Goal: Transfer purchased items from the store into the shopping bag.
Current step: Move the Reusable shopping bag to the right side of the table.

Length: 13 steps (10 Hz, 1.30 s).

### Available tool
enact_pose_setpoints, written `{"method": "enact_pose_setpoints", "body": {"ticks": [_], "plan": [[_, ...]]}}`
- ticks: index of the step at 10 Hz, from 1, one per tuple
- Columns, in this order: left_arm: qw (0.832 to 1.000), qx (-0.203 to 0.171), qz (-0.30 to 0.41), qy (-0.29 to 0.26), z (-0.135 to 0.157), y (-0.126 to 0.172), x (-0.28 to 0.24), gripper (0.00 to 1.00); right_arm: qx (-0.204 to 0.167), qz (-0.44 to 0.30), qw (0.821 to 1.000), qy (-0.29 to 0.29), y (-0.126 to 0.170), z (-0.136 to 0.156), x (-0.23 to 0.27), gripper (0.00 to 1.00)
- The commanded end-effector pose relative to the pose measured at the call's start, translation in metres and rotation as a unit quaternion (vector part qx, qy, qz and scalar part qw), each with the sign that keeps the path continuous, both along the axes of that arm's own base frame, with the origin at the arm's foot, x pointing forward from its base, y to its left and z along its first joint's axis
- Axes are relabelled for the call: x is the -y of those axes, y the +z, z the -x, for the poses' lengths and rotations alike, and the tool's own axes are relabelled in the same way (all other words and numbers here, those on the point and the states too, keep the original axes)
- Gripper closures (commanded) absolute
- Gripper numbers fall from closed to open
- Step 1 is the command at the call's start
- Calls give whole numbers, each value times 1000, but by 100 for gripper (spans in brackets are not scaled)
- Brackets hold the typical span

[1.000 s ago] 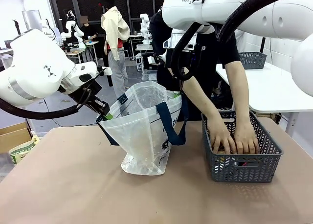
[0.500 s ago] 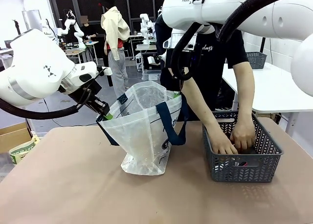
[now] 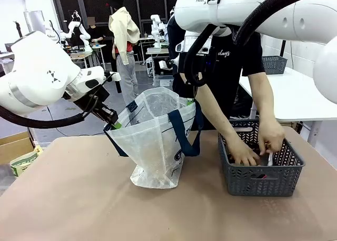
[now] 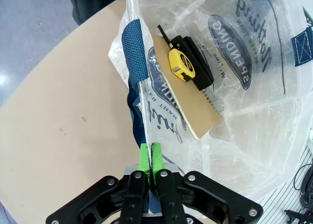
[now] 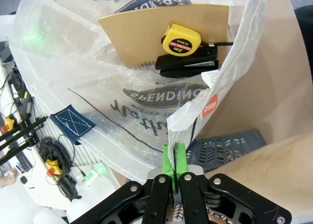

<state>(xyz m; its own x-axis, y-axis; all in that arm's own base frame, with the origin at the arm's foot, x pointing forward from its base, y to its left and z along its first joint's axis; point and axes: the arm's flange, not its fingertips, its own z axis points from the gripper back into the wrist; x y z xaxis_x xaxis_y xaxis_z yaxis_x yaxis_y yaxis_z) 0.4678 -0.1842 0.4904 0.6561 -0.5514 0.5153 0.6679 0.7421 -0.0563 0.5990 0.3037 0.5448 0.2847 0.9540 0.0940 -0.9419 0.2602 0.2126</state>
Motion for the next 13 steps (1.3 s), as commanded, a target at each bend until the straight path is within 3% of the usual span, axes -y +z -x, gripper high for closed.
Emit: {"method": "enact_pose_setpoints", "body": {"ticks": [1, 13], "plan": [[1000, 1, 2, 5, 0, 0, -1, 100, 0, 0, 1000, 0, 0, 0, 0, 100], [1000, 1, 2, 5, 0, 0, -1, 100, 0, 0, 1000, 0, 0, 0, 0, 100]]}}
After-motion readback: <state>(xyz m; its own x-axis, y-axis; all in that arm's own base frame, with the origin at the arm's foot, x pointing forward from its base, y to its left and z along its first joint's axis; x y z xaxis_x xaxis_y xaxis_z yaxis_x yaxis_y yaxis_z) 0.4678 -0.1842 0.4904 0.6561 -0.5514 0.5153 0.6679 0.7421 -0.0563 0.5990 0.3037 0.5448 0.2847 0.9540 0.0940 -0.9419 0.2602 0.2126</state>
